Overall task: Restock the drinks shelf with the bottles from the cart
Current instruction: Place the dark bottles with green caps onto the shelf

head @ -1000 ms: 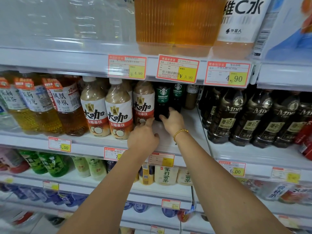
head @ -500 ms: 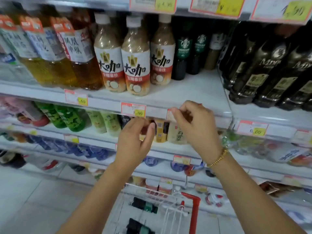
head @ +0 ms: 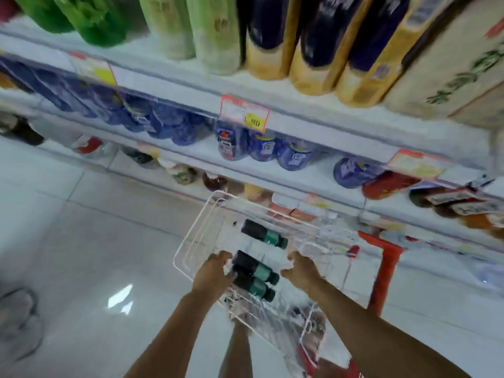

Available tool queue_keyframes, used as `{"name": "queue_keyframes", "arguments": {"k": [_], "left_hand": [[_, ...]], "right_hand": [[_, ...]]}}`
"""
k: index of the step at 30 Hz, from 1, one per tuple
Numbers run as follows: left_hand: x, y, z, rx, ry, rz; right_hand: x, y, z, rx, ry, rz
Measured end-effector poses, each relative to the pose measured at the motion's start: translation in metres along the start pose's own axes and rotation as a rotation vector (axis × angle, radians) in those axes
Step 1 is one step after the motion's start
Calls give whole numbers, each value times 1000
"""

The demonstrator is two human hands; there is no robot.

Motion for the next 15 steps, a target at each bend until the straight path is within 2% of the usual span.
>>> {"name": "queue_keyframes", "arguments": {"k": [3, 8, 12, 15], "left_hand": [[21, -37, -44, 136, -107, -10], [38, -86, -116, 350, -200, -38], [56, -113, -148, 342, -245, 51], [59, -127, -152, 328, -294, 33]], "right_hand": [[-27, -47, -44, 86, -64, -118], [-56, -110, -89, 85, 117, -109], [-64, -152, -106, 132, 215, -39], [-60, -170, -119, 187, 234, -39]]}}
Point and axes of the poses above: each hand's wrist, its own y-axis away from the middle knuckle, its own z-axis out of the back of the hand, x = y × z, the point moved 3 cm from there along -y, towards the middle knuckle
